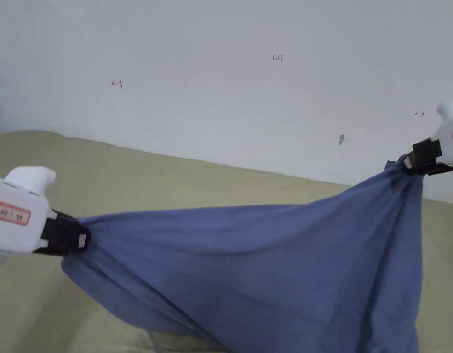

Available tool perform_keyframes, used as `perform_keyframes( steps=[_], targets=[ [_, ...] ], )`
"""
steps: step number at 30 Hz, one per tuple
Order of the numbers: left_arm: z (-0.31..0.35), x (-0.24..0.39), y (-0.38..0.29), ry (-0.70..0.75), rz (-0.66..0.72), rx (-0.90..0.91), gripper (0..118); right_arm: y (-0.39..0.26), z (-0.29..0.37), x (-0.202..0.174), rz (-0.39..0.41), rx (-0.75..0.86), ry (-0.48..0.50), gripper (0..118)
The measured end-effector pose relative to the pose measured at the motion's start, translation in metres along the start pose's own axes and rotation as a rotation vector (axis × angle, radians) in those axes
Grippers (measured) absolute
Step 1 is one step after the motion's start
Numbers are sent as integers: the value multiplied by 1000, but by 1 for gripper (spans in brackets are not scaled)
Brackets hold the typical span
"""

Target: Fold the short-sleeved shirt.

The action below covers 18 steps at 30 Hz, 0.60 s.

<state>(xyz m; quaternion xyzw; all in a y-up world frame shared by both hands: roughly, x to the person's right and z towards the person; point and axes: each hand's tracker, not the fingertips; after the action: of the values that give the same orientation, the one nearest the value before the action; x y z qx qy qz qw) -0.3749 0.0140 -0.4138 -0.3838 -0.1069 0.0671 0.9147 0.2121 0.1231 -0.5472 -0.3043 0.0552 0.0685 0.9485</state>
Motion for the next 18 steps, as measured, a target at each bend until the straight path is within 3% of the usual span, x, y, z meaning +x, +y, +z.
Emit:
perform_keyframes(
  steps=[7, 18],
  targets=[
    [-6, 19, 113, 74, -105, 88, 7, 60, 30, 31, -54, 179, -98, 2],
    [-34, 35, 229, 159, -41, 263, 7, 116, 21, 39, -70, 384, -192, 2]
  ],
)
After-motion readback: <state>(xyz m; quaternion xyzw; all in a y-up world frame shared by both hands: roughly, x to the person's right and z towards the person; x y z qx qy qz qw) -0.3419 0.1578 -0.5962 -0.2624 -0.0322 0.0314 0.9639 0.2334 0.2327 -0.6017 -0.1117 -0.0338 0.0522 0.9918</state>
